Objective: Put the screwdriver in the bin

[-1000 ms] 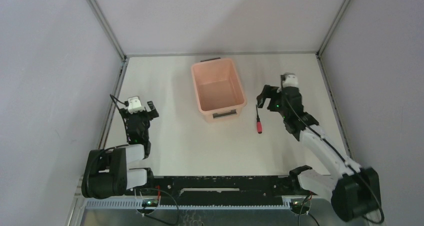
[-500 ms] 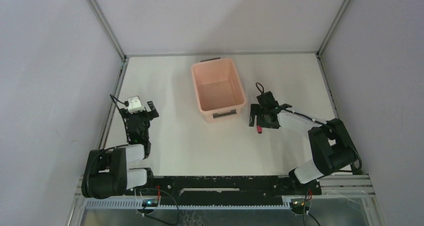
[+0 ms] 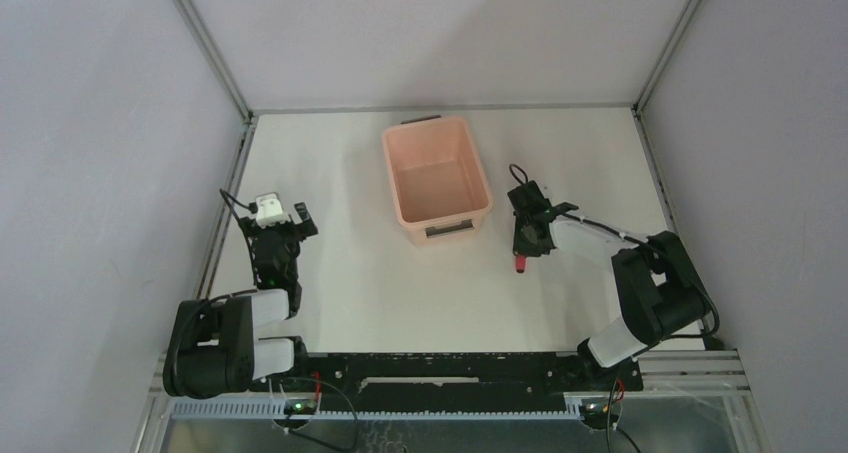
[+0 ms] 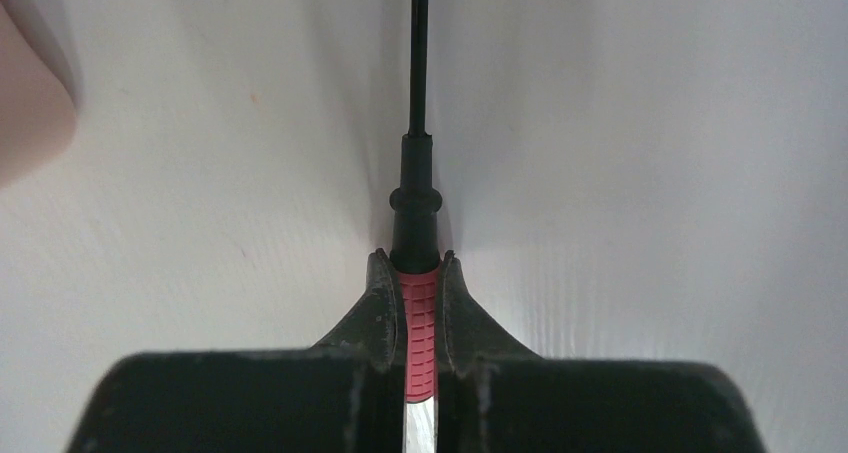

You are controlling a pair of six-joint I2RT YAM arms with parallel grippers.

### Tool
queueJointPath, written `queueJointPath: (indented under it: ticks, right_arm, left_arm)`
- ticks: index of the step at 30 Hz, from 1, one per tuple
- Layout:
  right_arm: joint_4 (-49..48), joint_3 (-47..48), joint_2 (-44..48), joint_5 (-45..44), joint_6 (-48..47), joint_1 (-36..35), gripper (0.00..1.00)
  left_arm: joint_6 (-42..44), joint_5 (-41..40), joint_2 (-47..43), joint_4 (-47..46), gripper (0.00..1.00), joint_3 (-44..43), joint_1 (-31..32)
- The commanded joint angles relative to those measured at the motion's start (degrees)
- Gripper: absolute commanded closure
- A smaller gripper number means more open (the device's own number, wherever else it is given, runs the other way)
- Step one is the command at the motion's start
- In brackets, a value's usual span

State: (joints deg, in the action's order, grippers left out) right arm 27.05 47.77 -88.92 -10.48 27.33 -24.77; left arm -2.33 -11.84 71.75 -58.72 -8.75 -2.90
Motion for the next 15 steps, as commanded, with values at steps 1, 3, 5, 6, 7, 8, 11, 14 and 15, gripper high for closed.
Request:
queueJointPath:
  ticks: [1,3,5,6,7,8,11,14,15]
  right_arm:
    - [7.68,4.28,7.09,-2.18,-1.37,0.14,1.00]
    - [11.98,6.96,9.48,-1.80,-2.53,1.41,1.00]
    - [17.46,10.22,11.66,-0.72,-3.68,3.21,1.00]
    - [18.95,12.20,12.58,-0.58,-4.03,4.13,1.00]
    - [22.15,14.21,13.41,-0.76,-4.23,4.73,1.00]
    - [24.24,16.47,14.09,-0.67,-4.55,4.89,1.00]
    - [29.02,23.67,15.11,-1.21,-5.14,3.96,1.00]
    - [32.54,32.36,13.47,-2.06,-5.32,0.99,1.00]
    - [33.44,34.90,12.21,-2.39,-5.46,-0.37,1.00]
  left_arm:
    - [1.01,-0.32,0.06,-0.86,0.00,-2.50,0.19]
    - [1.01,-0.36,0.06,-0.87,0.00,-2.50,0.24]
    - [1.01,-0.31,0.06,-0.83,0.00,-2.50,0.22]
    - [1.01,-0.31,0.06,-0.87,0.00,-2.55,0.18]
    - [1.01,-0.32,0.06,-0.87,0.00,-2.54,0.24]
    - [1.01,-0.36,0.06,-0.87,0.00,-2.53,0.19]
    - [1.01,-0.32,0.06,-0.87,0.00,-2.58,0.19]
    - [1.01,-0.37,0.05,-0.85,0.00,-2.50,0.17]
    - [1.02,-0.36,0.06,-0.85,0.00,-2.55,0.23]
